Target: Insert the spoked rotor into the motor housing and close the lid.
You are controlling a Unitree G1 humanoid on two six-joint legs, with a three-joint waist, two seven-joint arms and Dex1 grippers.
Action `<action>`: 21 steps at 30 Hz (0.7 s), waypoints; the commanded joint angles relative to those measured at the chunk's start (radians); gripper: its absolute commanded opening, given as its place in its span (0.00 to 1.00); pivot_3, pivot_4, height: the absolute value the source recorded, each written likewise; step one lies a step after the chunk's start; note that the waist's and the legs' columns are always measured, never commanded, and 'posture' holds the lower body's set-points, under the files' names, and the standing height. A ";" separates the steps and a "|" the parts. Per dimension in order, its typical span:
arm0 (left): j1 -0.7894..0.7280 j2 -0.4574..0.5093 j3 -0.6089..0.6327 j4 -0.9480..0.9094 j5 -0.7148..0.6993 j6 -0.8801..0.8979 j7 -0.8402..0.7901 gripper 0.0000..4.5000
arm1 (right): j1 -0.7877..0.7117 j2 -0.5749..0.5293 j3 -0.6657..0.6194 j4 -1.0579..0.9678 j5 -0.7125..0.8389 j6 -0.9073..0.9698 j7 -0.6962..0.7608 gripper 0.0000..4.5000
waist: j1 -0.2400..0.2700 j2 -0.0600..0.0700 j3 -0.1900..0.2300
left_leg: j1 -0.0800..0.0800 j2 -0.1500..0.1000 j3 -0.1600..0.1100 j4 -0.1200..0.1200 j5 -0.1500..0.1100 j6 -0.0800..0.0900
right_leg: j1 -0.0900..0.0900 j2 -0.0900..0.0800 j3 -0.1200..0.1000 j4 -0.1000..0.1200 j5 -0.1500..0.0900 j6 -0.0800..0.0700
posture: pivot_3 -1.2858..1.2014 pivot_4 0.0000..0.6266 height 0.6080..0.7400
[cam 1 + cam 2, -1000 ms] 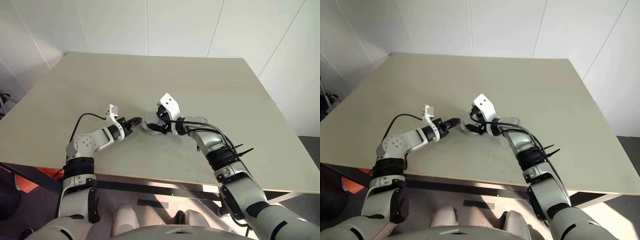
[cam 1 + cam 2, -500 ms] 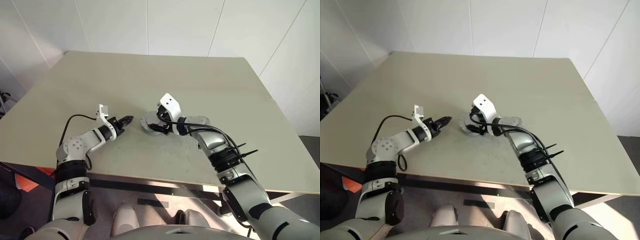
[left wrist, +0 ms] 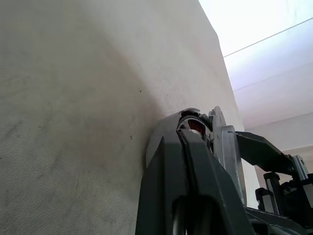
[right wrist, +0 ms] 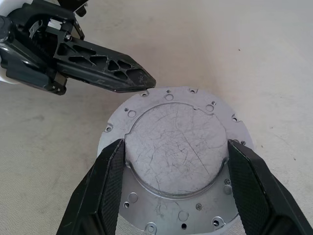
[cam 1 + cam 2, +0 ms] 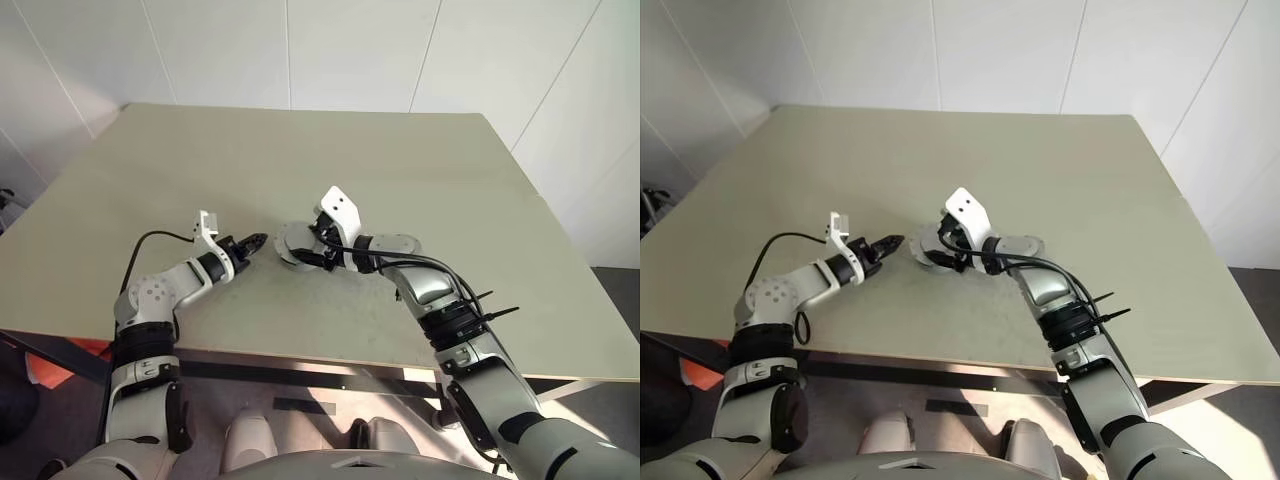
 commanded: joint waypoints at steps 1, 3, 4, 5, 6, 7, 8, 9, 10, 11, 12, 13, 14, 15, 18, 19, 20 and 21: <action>0.000 0.002 -0.001 -0.030 -0.012 -0.010 -0.008 0.00 | -0.035 0.007 -0.019 -0.025 0.003 -0.002 -0.021 0.70 | 0.000 0.000 0.000 | 0.000 0.000 0.000 0.000 0.000 0.000 | 0.000 0.000 0.000 0.000 0.000 0.000 | 0.52 0.00 1.00; 0.003 0.000 -0.003 -0.032 -0.012 -0.010 -0.008 0.00 | -0.044 0.001 -0.012 0.002 -0.017 0.003 -0.040 0.70 | 0.001 0.000 0.000 | 0.000 0.000 0.000 0.000 0.000 0.000 | 0.000 0.000 0.000 0.000 0.000 0.000 | 0.52 0.00 1.00; 0.004 0.000 -0.004 -0.034 -0.013 -0.010 -0.008 0.00 | -0.046 -0.001 -0.008 0.011 -0.025 0.004 -0.046 0.70 | 0.001 0.000 0.000 | 0.000 0.000 0.000 0.000 0.000 0.000 | 0.000 0.000 0.000 0.000 0.000 0.000 | 0.52 0.00 1.00; 0.006 0.000 -0.004 -0.035 -0.014 -0.009 -0.007 0.00 | -0.049 0.000 -0.005 0.020 -0.029 0.009 -0.049 0.70 | 0.001 0.000 0.000 | 0.000 0.000 0.000 0.000 0.000 0.000 | 0.000 0.000 0.000 0.000 0.000 0.000 | 0.52 0.00 1.00; 0.007 0.000 -0.005 -0.037 -0.014 -0.008 -0.007 0.00 | -0.050 0.001 -0.004 0.027 -0.031 0.012 -0.051 0.70 | 0.001 0.000 0.000 | 0.000 0.000 0.000 0.001 0.000 0.000 | 0.000 0.000 0.000 0.000 0.000 0.000 | 0.52 0.00 1.00; 0.008 0.000 -0.005 -0.039 -0.015 -0.006 -0.007 0.00 | -0.051 0.002 -0.001 0.038 -0.038 0.015 -0.057 0.70 | 0.002 0.000 0.000 | 0.000 0.000 0.000 0.001 0.000 0.000 | 0.000 0.000 0.000 0.000 0.000 0.000 | 0.52 0.00 1.00; 0.009 0.000 -0.005 -0.041 -0.015 -0.005 -0.006 0.00 | -0.052 0.002 0.002 0.046 -0.044 0.016 -0.060 0.70 | 0.002 0.000 0.000 | 0.000 0.000 0.000 0.001 0.000 0.000 | 0.000 0.000 0.000 0.000 0.000 0.000 | 0.52 0.00 1.00; 0.009 0.000 -0.006 -0.042 -0.015 -0.004 -0.006 0.00 | -0.051 0.001 0.007 0.052 -0.051 0.016 -0.062 0.70 | 0.002 0.000 0.000 | 0.000 0.000 0.000 0.000 0.000 0.000 | 0.000 0.000 0.000 0.000 0.000 0.000 | 0.52 0.00 1.00; 0.010 0.000 -0.006 -0.044 -0.016 -0.004 -0.005 0.00 | -0.050 -0.001 0.009 0.055 -0.055 0.016 -0.062 0.70 | 0.002 0.000 0.000 | 0.000 0.000 0.000 0.001 0.000 0.000 | 0.000 0.000 0.000 0.000 0.000 0.000 | 0.52 0.00 1.00; 0.011 0.000 -0.006 -0.045 -0.016 -0.003 -0.005 0.00 | -0.049 -0.001 0.010 0.056 -0.056 0.016 -0.062 0.70 | 0.002 0.000 0.000 | 0.000 0.000 0.000 0.001 0.000 0.000 | 0.000 0.000 0.000 0.000 0.000 0.000 | 0.52 0.00 1.00; 0.012 0.000 -0.006 -0.047 -0.017 -0.003 -0.004 0.00 | -0.049 -0.001 0.010 0.056 -0.056 0.017 -0.062 0.70 | 0.002 0.000 0.000 | 0.000 0.000 0.000 0.001 0.000 0.000 | 0.000 0.000 0.000 0.000 0.000 0.000 | 0.52 0.00 1.00; 0.013 0.001 -0.006 -0.047 -0.016 -0.003 -0.004 0.00 | -0.047 -0.003 0.011 0.056 -0.056 0.017 -0.060 0.70 | 0.002 0.000 0.000 | 0.000 0.000 0.000 0.001 0.000 0.000 | 0.000 0.000 0.000 0.000 0.000 0.000 | 0.52 0.00 1.00; 0.013 0.001 -0.006 -0.047 -0.016 -0.003 -0.005 0.00 | -0.046 -0.005 0.013 0.056 -0.057 0.017 -0.058 0.70 | 0.002 0.000 0.000 | 0.000 0.000 0.000 0.001 0.000 -0.001 | 0.001 0.000 0.000 0.000 0.000 0.000 | 0.52 0.00 1.00; 0.014 0.002 -0.006 -0.047 -0.016 -0.003 -0.005 0.00 | -0.044 -0.007 0.015 0.056 -0.059 0.017 -0.057 0.70 | 0.002 0.000 0.000 | 0.000 0.000 0.000 0.001 0.000 -0.001 | 0.001 0.000 0.000 0.001 0.000 0.000 | 0.52 0.00 1.00; 0.010 0.004 -0.006 -0.041 -0.014 -0.006 -0.006 0.00 | -0.039 -0.017 0.019 0.052 -0.062 0.019 -0.046 0.70 | 0.003 0.000 0.000 | 0.000 0.000 0.000 0.001 0.000 -0.001 | 0.001 0.000 0.000 0.001 0.000 0.000 | 0.52 0.00 1.00; 0.009 0.004 -0.006 -0.040 -0.014 -0.006 -0.006 0.00 | -0.038 -0.020 0.020 0.051 -0.062 0.020 -0.044 0.70 | 0.003 0.000 0.000 | 0.000 0.000 0.000 0.001 0.000 -0.001 | 0.001 0.000 0.000 0.001 0.000 0.000 | 0.52 0.00 1.00; 0.008 0.004 -0.006 -0.039 -0.014 -0.006 -0.007 0.00 | -0.035 -0.025 0.023 0.051 -0.065 0.022 -0.041 0.70 | 0.003 0.000 0.000 | 0.000 0.000 0.000 0.001 0.000 -0.001 | 0.001 0.000 0.000 0.001 0.000 0.000 | 0.52 0.00 1.00; 0.007 0.004 -0.007 -0.038 -0.014 -0.007 -0.008 0.00 | -0.033 -0.031 0.025 0.051 -0.067 0.025 -0.039 0.70 | 0.004 0.000 0.000 | 0.000 0.000 0.000 0.001 0.000 -0.001 | 0.001 0.000 0.000 0.001 0.000 0.000 | 0.52 0.00 1.00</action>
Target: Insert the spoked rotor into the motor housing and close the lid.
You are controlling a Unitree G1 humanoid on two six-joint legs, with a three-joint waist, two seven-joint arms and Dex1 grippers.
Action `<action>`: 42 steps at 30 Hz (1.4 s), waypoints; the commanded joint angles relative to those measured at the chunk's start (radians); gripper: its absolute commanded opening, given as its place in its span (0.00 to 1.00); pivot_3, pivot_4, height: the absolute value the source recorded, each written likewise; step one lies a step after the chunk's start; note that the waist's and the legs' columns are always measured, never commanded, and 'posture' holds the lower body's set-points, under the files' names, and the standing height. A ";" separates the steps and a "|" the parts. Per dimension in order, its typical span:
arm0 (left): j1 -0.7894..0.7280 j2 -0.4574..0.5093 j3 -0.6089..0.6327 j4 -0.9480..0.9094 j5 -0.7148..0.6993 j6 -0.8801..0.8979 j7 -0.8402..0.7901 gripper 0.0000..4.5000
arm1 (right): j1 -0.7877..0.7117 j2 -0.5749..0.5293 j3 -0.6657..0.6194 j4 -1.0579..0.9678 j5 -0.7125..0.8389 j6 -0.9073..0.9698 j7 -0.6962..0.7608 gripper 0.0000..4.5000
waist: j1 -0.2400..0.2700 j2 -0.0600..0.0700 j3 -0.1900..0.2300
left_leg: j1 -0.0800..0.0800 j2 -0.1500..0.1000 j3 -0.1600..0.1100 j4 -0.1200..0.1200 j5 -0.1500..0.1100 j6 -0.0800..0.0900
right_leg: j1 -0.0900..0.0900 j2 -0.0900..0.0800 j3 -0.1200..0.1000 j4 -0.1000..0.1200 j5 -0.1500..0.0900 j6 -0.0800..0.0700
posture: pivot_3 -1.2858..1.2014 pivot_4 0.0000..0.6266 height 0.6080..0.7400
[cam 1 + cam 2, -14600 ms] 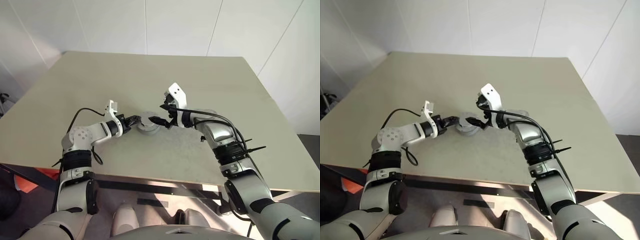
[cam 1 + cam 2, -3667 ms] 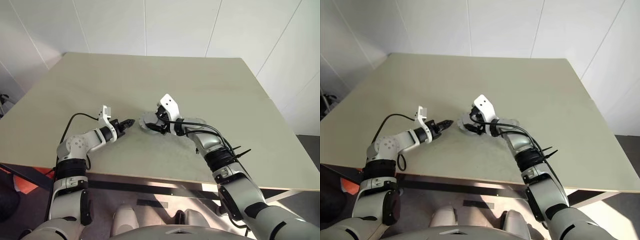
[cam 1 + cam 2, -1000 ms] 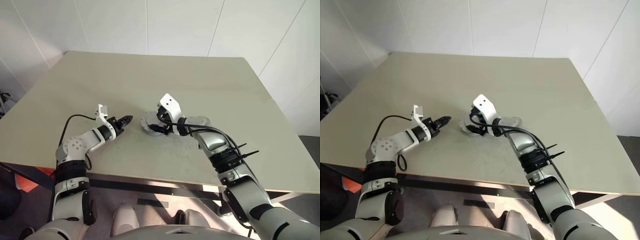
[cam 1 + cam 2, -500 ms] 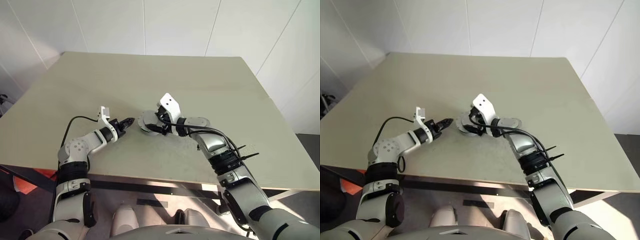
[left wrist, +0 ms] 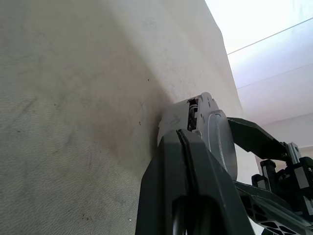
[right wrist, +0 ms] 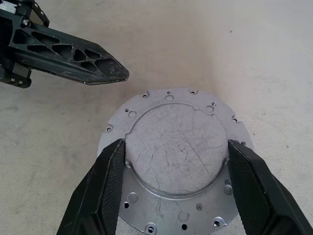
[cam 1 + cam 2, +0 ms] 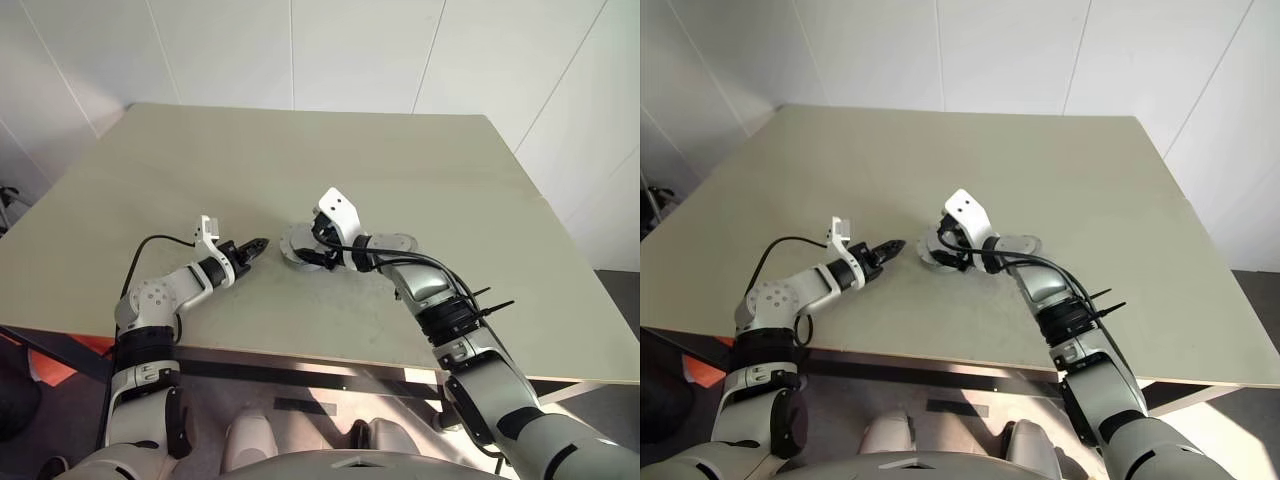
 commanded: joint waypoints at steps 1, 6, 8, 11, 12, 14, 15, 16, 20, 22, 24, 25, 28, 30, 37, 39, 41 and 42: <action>-0.015 0.007 -0.002 -0.029 -0.013 -0.008 -0.010 0.00 | -0.003 -0.026 0.009 -0.011 -0.021 0.009 0.007 0.70 | 0.001 0.000 0.000 | 0.000 0.000 0.000 0.000 0.000 0.000 | 0.000 0.000 0.000 0.000 0.000 0.000 | 0.52 0.00 1.00; -0.016 0.004 -0.005 -0.027 -0.013 -0.008 -0.009 0.00 | 0.002 -0.039 0.012 -0.007 -0.022 0.022 0.009 0.70 | 0.004 0.000 0.000 | 0.000 0.000 0.000 0.000 0.000 0.000 | 0.001 -0.001 0.000 0.000 0.000 0.000 | 0.52 0.00 1.00; -0.017 0.003 -0.005 -0.025 -0.012 -0.008 -0.010 0.00 | 0.002 -0.043 0.016 -0.003 -0.024 0.022 0.011 0.70 | 0.004 0.000 0.000 | 0.000 0.000 0.000 0.000 0.000 0.000 | 0.001 -0.001 0.000 0.000 0.000 0.000 | 0.52 0.00 1.00; -0.025 -0.005 0.003 -0.030 -0.026 -0.004 -0.005 0.00 | 0.000 -0.045 0.021 0.006 -0.027 0.022 0.009 0.70 | 0.005 0.000 0.000 | 0.001 0.000 0.000 0.001 0.000 0.000 | 0.002 -0.001 0.000 0.000 0.000 0.000 | 0.52 0.00 1.00; -0.031 -0.012 0.008 -0.034 -0.037 0.005 0.000 0.00 | -0.002 -0.045 0.021 0.008 -0.027 0.022 0.009 0.70 | 0.005 0.000 0.000 | 0.001 0.000 0.000 0.001 0.000 0.000 | 0.002 -0.001 0.000 0.000 0.000 0.000 | 0.52 0.00 1.00; -0.044 -0.031 0.018 -0.035 -0.061 0.021 0.010 0.00 | -0.006 -0.044 0.022 0.012 -0.027 0.021 0.008 0.70 | 0.007 0.000 0.000 | 0.001 0.000 0.000 0.001 0.000 0.000 | 0.003 -0.001 0.000 0.000 0.000 0.000 | 0.52 0.00 1.00; -0.050 -0.042 0.015 -0.035 -0.067 0.027 0.013 0.00 | -0.007 -0.044 0.024 0.013 -0.027 0.020 0.008 0.70 | 0.008 0.000 0.000 | 0.001 -0.001 0.000 0.002 0.000 0.000 | 0.003 -0.001 0.000 0.000 0.000 0.000 | 0.52 0.00 1.00; -0.058 -0.056 0.010 -0.031 -0.069 0.029 0.018 0.00 | -0.008 -0.043 0.024 0.015 -0.027 0.018 0.008 0.70 | 0.008 0.000 0.000 | 0.001 -0.001 0.000 0.002 0.000 0.000 | 0.003 -0.001 0.000 0.000 0.000 0.000 | 0.52 0.00 1.00; -0.094 -0.099 0.008 -0.006 -0.078 0.025 0.036 0.00 | -0.011 -0.042 0.027 0.018 -0.025 0.015 0.008 0.70 | 0.008 0.000 0.000 | 0.001 -0.001 0.000 0.002 0.000 0.000 | 0.003 -0.001 0.000 0.000 0.000 0.000 | 0.52 0.00 1.00; -0.109 -0.112 0.001 0.010 -0.077 0.031 0.039 0.00 | -0.013 -0.041 0.028 0.017 -0.024 0.015 0.007 0.70 | 0.007 0.000 0.000 | 0.001 0.000 0.000 0.002 0.000 0.000 | 0.003 -0.001 0.000 0.000 0.000 0.000 | 0.52 0.00 1.00; -0.118 -0.114 -0.019 0.048 -0.048 0.035 0.050 0.00 | -0.013 -0.039 0.027 0.012 -0.023 0.018 0.004 0.70 | 0.007 0.000 0.000 | 0.001 -0.001 0.000 0.002 0.000 0.000 | 0.003 -0.001 0.000 0.000 0.000 0.000 | 0.52 0.00 1.00; -0.123 -0.113 -0.029 0.070 -0.033 0.036 0.056 0.00 | -0.013 -0.038 0.027 0.010 -0.022 0.019 0.003 0.70 | 0.007 0.000 0.000 | 0.001 -0.001 0.000 0.002 0.000 0.000 | 0.003 -0.001 0.000 0.000 0.000 0.000 | 0.52 0.00 1.00; -0.141 -0.104 -0.047 0.154 0.020 0.054 0.114 0.00 | -0.012 -0.034 0.022 0.004 -0.018 0.020 -0.003 0.70 | 0.009 -0.001 0.000 | 0.001 -0.001 0.000 0.002 0.000 0.000 | 0.003 -0.001 0.000 0.000 0.000 0.000 | 0.52 0.00 1.00; -0.141 -0.094 -0.068 0.198 0.059 0.053 0.141 0.00 | -0.014 -0.031 0.014 -0.003 -0.011 0.027 -0.006 0.70 | 0.011 0.000 -0.001 | 0.003 -0.001 0.000 0.002 0.000 0.000 | 0.006 -0.001 0.000 0.000 0.000 0.000 | 0.52 0.00 1.00; -0.143 -0.089 -0.064 0.204 0.055 0.063 0.143 0.00 | -0.027 -0.025 0.000 0.009 -0.004 0.034 -0.027 0.70 | 0.011 0.000 -0.001 | 0.013 -0.002 0.000 0.001 -0.002 0.004 | 0.014 -0.002 0.000 0.000 0.000 0.001 | 0.52 0.00 1.00; -0.141 -0.089 -0.064 0.198 0.052 0.066 0.141 0.00 | -0.030 -0.025 -0.001 0.011 0.002 0.036 -0.017 0.70 | 0.011 0.000 -0.001 | 0.014 -0.002 0.000 0.001 -0.002 0.004 | 0.014 -0.002 0.000 0.000 0.000 0.001 | 0.52 0.00 1.00; -0.139 -0.089 -0.064 0.191 0.048 0.069 0.139 0.00 | -0.031 -0.024 -0.002 0.011 0.003 0.035 -0.020 0.70 | 0.011 0.000 -0.001 | 0.014 -0.002 0.000 0.001 -0.002 0.004 | 0.014 -0.002 0.000 0.000 0.000 0.001 | 0.52 0.00 1.00; -0.137 -0.090 -0.063 0.186 0.045 0.072 0.138 0.00 | -0.031 -0.025 -0.002 0.007 0.001 0.022 -0.023 0.70 | 0.011 0.000 -0.001 | 0.014 -0.002 0.000 0.000 -0.002 0.004 | 0.014 -0.002 0.000 0.000 0.000 0.001 | 0.52 0.00 1.00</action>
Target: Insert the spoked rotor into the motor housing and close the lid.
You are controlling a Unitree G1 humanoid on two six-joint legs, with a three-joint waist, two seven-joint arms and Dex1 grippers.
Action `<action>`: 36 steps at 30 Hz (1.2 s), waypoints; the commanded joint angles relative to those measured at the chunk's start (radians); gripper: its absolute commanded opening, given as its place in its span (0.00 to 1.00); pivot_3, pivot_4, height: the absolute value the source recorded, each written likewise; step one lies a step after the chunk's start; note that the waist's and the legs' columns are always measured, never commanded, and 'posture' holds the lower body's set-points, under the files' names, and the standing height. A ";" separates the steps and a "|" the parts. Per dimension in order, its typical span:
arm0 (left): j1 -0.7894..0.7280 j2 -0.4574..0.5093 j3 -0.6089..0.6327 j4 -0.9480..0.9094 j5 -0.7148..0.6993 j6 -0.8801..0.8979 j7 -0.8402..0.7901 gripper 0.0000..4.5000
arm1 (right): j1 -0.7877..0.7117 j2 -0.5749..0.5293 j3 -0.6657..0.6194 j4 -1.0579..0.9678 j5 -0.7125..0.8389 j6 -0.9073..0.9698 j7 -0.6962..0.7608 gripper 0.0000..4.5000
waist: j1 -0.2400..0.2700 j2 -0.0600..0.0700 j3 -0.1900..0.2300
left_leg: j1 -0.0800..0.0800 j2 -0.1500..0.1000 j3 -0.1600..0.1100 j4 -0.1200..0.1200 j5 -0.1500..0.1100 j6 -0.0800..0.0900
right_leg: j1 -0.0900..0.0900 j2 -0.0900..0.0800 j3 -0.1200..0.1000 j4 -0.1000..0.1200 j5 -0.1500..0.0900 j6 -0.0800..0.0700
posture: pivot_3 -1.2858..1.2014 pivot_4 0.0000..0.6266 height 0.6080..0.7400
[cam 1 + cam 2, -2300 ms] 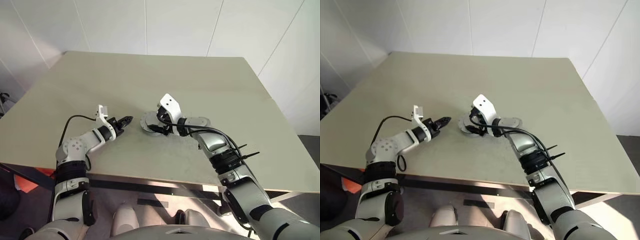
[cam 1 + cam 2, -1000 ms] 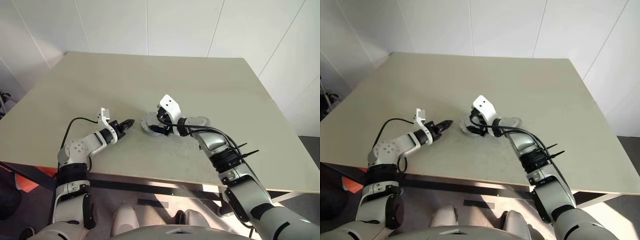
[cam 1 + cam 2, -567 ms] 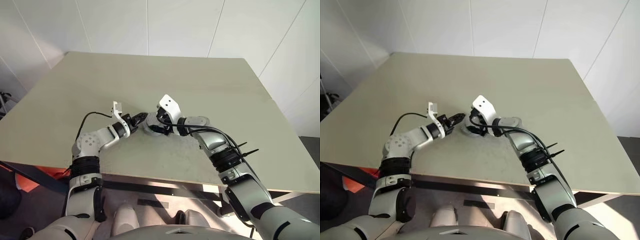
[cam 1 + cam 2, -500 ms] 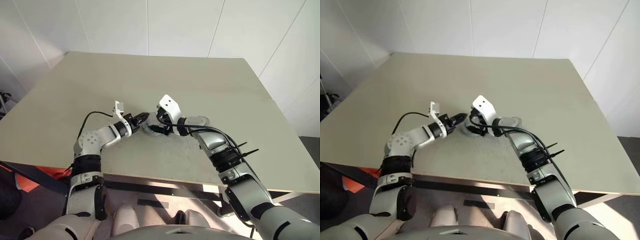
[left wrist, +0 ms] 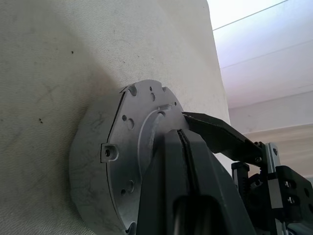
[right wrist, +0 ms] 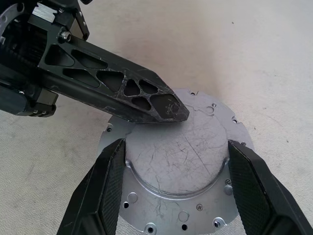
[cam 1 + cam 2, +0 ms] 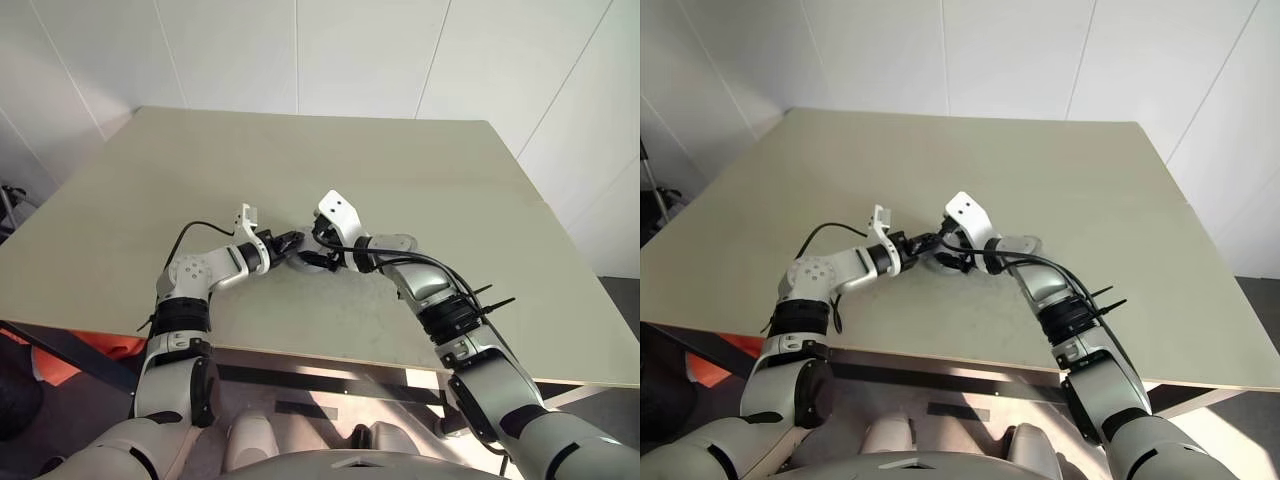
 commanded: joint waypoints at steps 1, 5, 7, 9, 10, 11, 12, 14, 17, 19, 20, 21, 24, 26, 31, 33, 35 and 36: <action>0.033 0.010 -0.012 0.021 0.038 0.028 0.036 0.00 | -0.019 -0.007 -0.026 -0.009 -0.003 -0.022 -0.005 0.70 | 0.000 0.000 0.000 | 0.000 0.000 0.000 0.000 0.000 0.000 | 0.000 0.000 0.000 0.000 0.000 0.000 | 0.52 0.00 1.00; 0.035 0.009 -0.012 0.016 0.036 0.031 0.032 0.00 | -0.026 0.002 -0.063 -0.047 0.060 -0.004 0.038 0.70 | -0.001 0.000 0.000 | 0.000 0.000 0.000 0.000 0.000 0.000 | 0.000 0.000 0.000 0.000 0.000 0.000 | 0.52 0.00 1.00; 0.034 0.010 -0.012 0.019 0.038 0.028 0.029 0.00 | -0.024 0.000 -0.053 -0.050 0.037 -0.020 0.025 0.86 | -0.001 0.000 0.000 | -0.001 0.000 0.000 0.000 0.000 0.000 | -0.001 0.000 0.000 0.000 0.000 0.000 | 0.52 0.00 1.00; 0.034 0.012 -0.013 0.020 0.038 0.027 0.026 0.00 | -0.022 0.005 -0.048 -0.038 0.009 -0.054 -0.005 0.98 | -0.002 0.000 0.000 | -0.001 0.000 0.000 -0.001 0.000 0.000 | -0.001 0.000 0.000 -0.001 0.000 0.000 | 0.52 0.00 1.00; 0.034 0.012 -0.013 0.021 0.038 0.027 0.025 0.00 | -0.019 0.003 -0.045 -0.040 0.005 -0.067 -0.001 0.99 | -0.003 0.000 0.000 | -0.001 0.000 0.000 -0.001 0.000 0.000 | -0.001 0.000 0.000 -0.001 0.000 0.000 | 0.52 0.00 1.00; 0.034 0.012 -0.014 0.020 0.038 0.027 0.024 0.00 | -0.017 0.002 -0.046 -0.053 0.010 -0.065 0.005 0.99 | -0.004 0.000 0.000 | -0.001 0.000 0.000 -0.001 0.000 0.000 | -0.001 0.000 0.000 -0.001 0.000 0.000 | 0.52 0.00 1.00; 0.034 0.013 -0.015 0.019 0.038 0.027 0.024 0.00 | -0.015 0.001 -0.048 -0.062 0.014 -0.062 0.009 0.99 | -0.005 0.000 0.000 | 0.000 0.000 0.000 -0.001 0.000 0.000 | -0.001 0.001 0.000 -0.001 0.000 0.000 | 0.52 0.00 1.00; 0.033 0.012 -0.016 0.020 0.039 0.026 0.024 0.00 | -0.014 -0.004 -0.055 -0.086 0.028 -0.055 0.025 0.99 | -0.006 0.000 0.000 | 0.000 0.000 0.000 -0.001 0.000 0.000 | -0.001 0.001 0.000 -0.001 0.000 0.000 | 0.52 0.00 1.00; 0.033 0.012 -0.015 0.019 0.038 0.027 0.026 0.00 | -0.017 -0.025 -0.075 -0.141 0.059 -0.020 0.062 0.99 | -0.006 0.000 0.000 | 0.000 0.000 0.000 -0.002 0.000 0.000 | -0.001 0.001 0.000 -0.001 0.000 0.000 | 0.52 0.00 1.00; 0.033 0.013 -0.015 0.018 0.038 0.028 0.027 0.00 | -0.023 -0.046 -0.098 -0.188 0.093 0.018 0.092 0.99 | -0.006 0.000 0.000 | 0.000 0.000 0.000 -0.002 0.000 0.000 | -0.001 0.001 0.000 -0.001 0.000 0.000 | 0.52 0.00 1.00; 0.033 0.013 -0.014 0.017 0.038 0.028 0.027 0.00 | -0.026 -0.055 -0.107 -0.207 0.110 0.036 0.104 0.99 | -0.006 0.000 0.000 | 0.000 0.000 0.000 -0.002 0.000 0.000 | -0.001 0.001 0.000 -0.001 0.000 0.000 | 0.52 0.00 1.00; 0.034 0.013 -0.014 0.017 0.037 0.028 0.027 0.00 | -0.040 -0.057 -0.143 -0.216 0.140 0.084 0.098 0.99 | -0.006 0.000 0.000 | 0.000 0.000 0.000 -0.002 0.000 0.000 | -0.001 0.001 0.000 -0.001 0.000 0.000 | 0.52 0.00 1.00; 0.033 0.013 -0.015 0.019 0.039 0.026 0.027 0.00 | -0.084 -0.062 -0.237 -0.170 0.193 0.208 0.046 0.99 | -0.008 0.000 0.000 | 0.001 0.000 0.000 -0.002 0.000 0.000 | -0.001 0.001 0.001 0.000 0.000 0.000 | 0.52 0.00 1.00; 0.032 0.013 -0.017 0.023 0.041 0.024 0.025 0.00 | -0.104 -0.060 -0.308 -0.090 0.226 0.315 -0.004 0.99 | -0.008 0.000 0.000 | 0.002 0.000 0.000 -0.002 0.000 0.000 | -0.001 0.001 0.001 0.000 0.000 0.000 | 0.52 0.00 1.00; 0.030 0.015 -0.020 0.026 0.043 0.021 0.022 0.00 | -0.133 -0.017 -0.511 0.067 0.351 0.594 -0.107 0.99 | -0.008 0.000 0.000 | 0.002 0.000 0.001 -0.003 0.000 0.000 | -0.001 0.001 0.001 -0.001 0.000 0.000 | 0.52 0.00 1.00; 0.031 0.015 -0.020 0.023 0.043 0.021 0.023 0.00 | -0.106 -0.004 -0.532 0.094 0.360 0.664 -0.138 0.99 | -0.008 0.002 0.000 | 0.001 0.000 0.001 -0.004 0.001 -0.001 | -0.002 0.001 0.001 -0.001 0.000 0.000 | 0.52 0.00 1.00; 0.032 0.016 -0.020 0.021 0.044 0.020 0.023 0.00 | -0.090 0.013 -0.553 0.096 0.378 0.717 -0.159 0.99 | -0.008 0.002 -0.001 | 0.001 0.000 0.001 -0.005 0.002 -0.003 | -0.002 0.001 0.001 -0.001 0.000 0.000 | 0.52 0.00 1.00; 0.033 0.017 -0.019 0.020 0.044 0.019 0.023 0.00 | -0.089 0.022 -0.563 0.091 0.389 0.735 -0.167 0.99 | -0.008 0.002 -0.001 | 0.001 0.000 0.001 -0.005 0.003 -0.004 | -0.002 0.001 0.001 -0.001 0.000 0.000 | 0.52 0.00 1.00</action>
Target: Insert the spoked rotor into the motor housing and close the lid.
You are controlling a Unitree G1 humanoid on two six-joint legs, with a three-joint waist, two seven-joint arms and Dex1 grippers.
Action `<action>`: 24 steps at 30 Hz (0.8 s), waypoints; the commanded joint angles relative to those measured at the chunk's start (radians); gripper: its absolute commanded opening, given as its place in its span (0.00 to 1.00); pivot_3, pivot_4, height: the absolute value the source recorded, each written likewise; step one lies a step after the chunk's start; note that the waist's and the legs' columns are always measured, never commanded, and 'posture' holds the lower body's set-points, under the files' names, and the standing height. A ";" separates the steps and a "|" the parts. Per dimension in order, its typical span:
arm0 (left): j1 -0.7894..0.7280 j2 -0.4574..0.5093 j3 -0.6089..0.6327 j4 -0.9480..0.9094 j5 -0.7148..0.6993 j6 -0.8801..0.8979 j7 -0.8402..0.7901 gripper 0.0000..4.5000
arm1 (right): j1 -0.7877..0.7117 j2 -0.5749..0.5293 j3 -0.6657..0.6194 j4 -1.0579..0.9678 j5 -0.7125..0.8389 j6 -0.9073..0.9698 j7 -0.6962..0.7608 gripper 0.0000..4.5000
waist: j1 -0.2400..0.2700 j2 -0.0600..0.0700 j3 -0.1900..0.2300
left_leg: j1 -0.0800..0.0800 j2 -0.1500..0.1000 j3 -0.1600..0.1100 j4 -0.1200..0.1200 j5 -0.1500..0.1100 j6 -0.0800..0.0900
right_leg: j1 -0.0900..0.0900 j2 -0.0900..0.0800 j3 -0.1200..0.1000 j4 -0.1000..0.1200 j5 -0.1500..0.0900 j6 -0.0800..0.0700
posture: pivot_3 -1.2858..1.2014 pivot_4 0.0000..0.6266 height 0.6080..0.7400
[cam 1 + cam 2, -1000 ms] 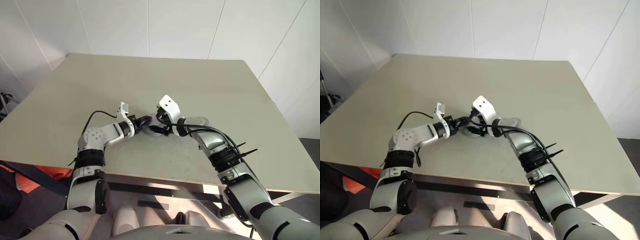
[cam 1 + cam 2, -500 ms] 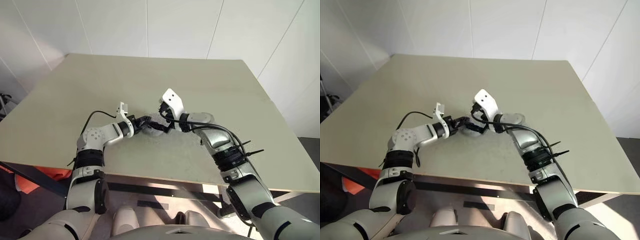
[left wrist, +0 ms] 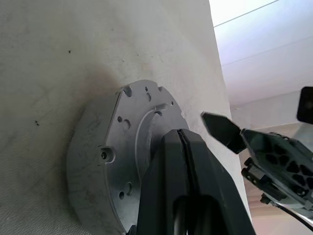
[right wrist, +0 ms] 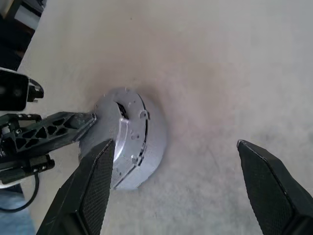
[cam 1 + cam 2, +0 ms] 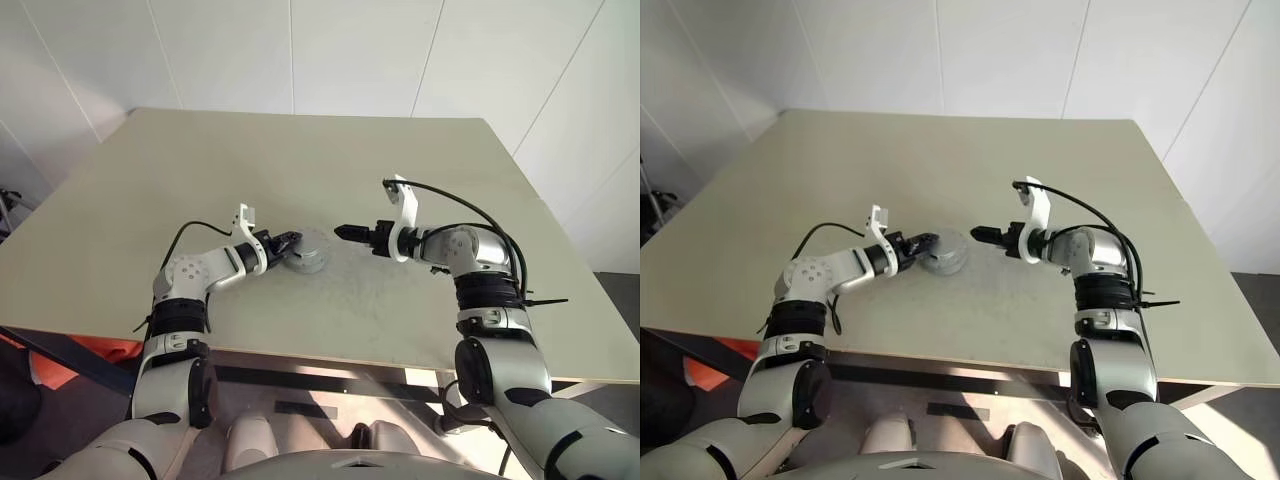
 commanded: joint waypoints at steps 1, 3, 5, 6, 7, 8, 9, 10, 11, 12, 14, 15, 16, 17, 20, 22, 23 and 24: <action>0.026 0.006 -0.017 0.032 0.045 0.009 0.029 0.00 | -0.009 0.035 -0.052 -0.023 0.064 0.080 -0.035 0.99 | 0.000 0.000 0.000 | 0.000 0.000 0.000 0.000 0.000 0.000 | 0.000 0.000 0.000 0.000 0.000 0.000 | 0.52 0.00 1.00; 0.028 0.007 -0.014 0.031 0.045 0.008 0.031 0.00 | -0.013 0.054 -0.067 -0.032 0.079 0.100 -0.054 0.99 | -0.001 0.000 0.000 | 0.001 0.000 0.001 0.000 0.000 0.000 | 0.001 0.000 0.001 0.000 0.000 0.000 | 0.52 0.00 1.00; 0.030 0.009 -0.012 0.027 0.044 0.009 0.033 0.00 | -0.028 0.086 -0.110 -0.025 0.102 0.132 -0.085 0.99 | -0.001 0.000 0.000 | 0.002 0.000 0.000 -0.001 0.001 -0.001 | 0.001 0.000 0.001 0.000 0.000 0.001 | 0.52 0.00 1.00; 0.031 0.011 -0.011 0.025 0.044 0.009 0.035 0.00 | -0.039 0.105 -0.140 -0.017 0.117 0.151 -0.104 0.99 | -0.002 0.000 0.000 | 0.002 0.000 0.001 -0.001 0.001 -0.001 | 0.000 0.000 0.001 0.000 -0.001 0.001 | 0.52 0.00 1.00; 0.031 0.013 -0.009 0.024 0.043 0.008 0.036 0.00 | -0.048 0.121 -0.159 -0.015 0.127 0.162 -0.117 0.99 | -0.002 0.000 0.000 | 0.002 0.000 0.001 -0.002 0.001 -0.001 | 0.000 0.000 0.001 0.000 -0.002 0.003 | 0.52 0.00 1.00; 0.030 0.015 -0.007 0.023 0.043 0.009 0.036 0.00 | -0.055 0.138 -0.175 -0.013 0.134 0.170 -0.131 0.99 | -0.002 0.000 0.000 | 0.002 0.000 0.000 -0.003 0.001 -0.002 | -0.001 0.000 0.001 0.000 -0.003 0.005 | 0.52 0.00 1.00; 0.030 0.016 -0.006 0.023 0.042 0.009 0.037 0.00 | -0.058 0.151 -0.180 -0.014 0.138 0.171 -0.139 0.99 | -0.002 0.000 0.000 | 0.002 0.000 0.001 -0.003 0.001 -0.002 | -0.001 0.000 0.001 0.000 -0.003 0.005 | 0.52 0.00 1.00; 0.030 0.018 -0.005 0.023 0.042 0.008 0.037 0.00 | -0.062 0.165 -0.182 -0.012 0.140 0.167 -0.149 0.99 | -0.001 0.000 0.000 | 0.002 0.000 0.001 -0.004 0.002 -0.003 | -0.001 0.000 0.001 0.000 -0.003 0.005 | 0.52 0.00 1.00; 0.030 0.019 -0.004 0.024 0.043 0.007 0.036 0.00 | -0.065 0.178 -0.186 -0.006 0.143 0.162 -0.158 0.99 | -0.001 0.000 0.000 | 0.002 0.000 0.000 -0.004 0.002 -0.003 | -0.002 0.000 0.001 0.000 -0.002 0.004 | 0.52 0.00 1.00; 0.030 0.020 -0.004 0.025 0.044 0.006 0.036 0.00 | -0.071 0.190 -0.190 0.004 0.143 0.152 -0.170 0.99 | -0.001 0.000 0.000 | 0.001 0.000 0.000 -0.004 0.002 -0.004 | -0.002 0.000 0.001 0.000 -0.001 0.002 | 0.52 0.00 1.00; 0.031 0.019 -0.004 0.024 0.044 0.005 0.038 0.00 | -0.082 0.210 -0.198 0.022 0.144 0.127 -0.187 0.99 | -0.002 0.000 0.000 | 0.001 0.000 0.001 -0.005 0.002 -0.004 | -0.002 0.000 0.001 0.000 -0.001 0.002 | 0.52 0.00 1.00; 0.031 0.019 -0.004 0.023 0.045 0.005 0.038 0.00 | -0.085 0.218 -0.201 0.030 0.144 0.112 -0.193 0.99 | -0.003 0.000 0.000 | 0.001 0.000 0.001 -0.006 0.003 -0.004 | -0.002 0.001 0.001 -0.001 -0.001 0.002 | 0.52 0.00 1.00; 0.032 0.018 -0.004 0.021 0.045 0.006 0.039 0.00 | -0.089 0.223 -0.205 0.036 0.145 0.100 -0.197 0.99 | -0.003 0.000 0.000 | 0.001 0.000 0.001 -0.008 0.003 -0.006 | -0.003 0.001 0.001 -0.001 -0.001 0.002 | 0.52 0.00 1.00; 0.033 0.018 -0.004 0.020 0.046 0.005 0.039 0.00 | -0.095 0.228 -0.212 0.047 0.148 0.088 -0.202 0.99 | -0.003 0.000 0.000 | 0.001 0.000 0.001 -0.009 0.004 -0.007 | -0.003 0.001 0.001 -0.001 -0.001 0.002 | 0.52 0.00 1.00; 0.041 0.019 -0.003 0.015 0.047 0.005 0.039 0.00 | -0.119 0.239 -0.234 0.082 0.158 0.061 -0.213 0.99 | -0.004 0.000 0.000 | 0.002 0.000 0.001 -0.012 0.005 -0.009 | -0.005 0.002 0.001 0.000 -0.003 0.005 | 0.52 0.00 1.00; 0.046 0.020 -0.003 0.010 0.046 0.007 0.039 0.00 | -0.136 0.246 -0.248 0.105 0.168 0.040 -0.217 0.99 | -0.004 0.000 0.000 | 0.002 0.000 0.001 -0.013 0.006 -0.010 | -0.006 0.002 0.001 0.000 -0.003 0.005 | 0.52 0.00 1.00; 0.047 0.021 -0.002 0.008 0.045 0.008 0.040 0.00 | -0.144 0.250 -0.255 0.113 0.172 0.033 -0.220 0.99 | -0.004 0.000 0.000 | 0.002 0.000 0.001 -0.014 0.006 -0.010 | -0.006 0.002 0.001 0.000 -0.003 0.005 | 0.52 0.00 1.00; 0.048 0.021 -0.001 0.007 0.045 0.008 0.041 0.00 | -0.151 0.254 -0.258 0.119 0.174 0.028 -0.224 0.99 | -0.005 0.000 0.000 | 0.002 0.000 0.001 -0.014 0.006 -0.010 | -0.006 0.002 0.001 0.000 -0.003 0.004 | 0.52 0.00 1.00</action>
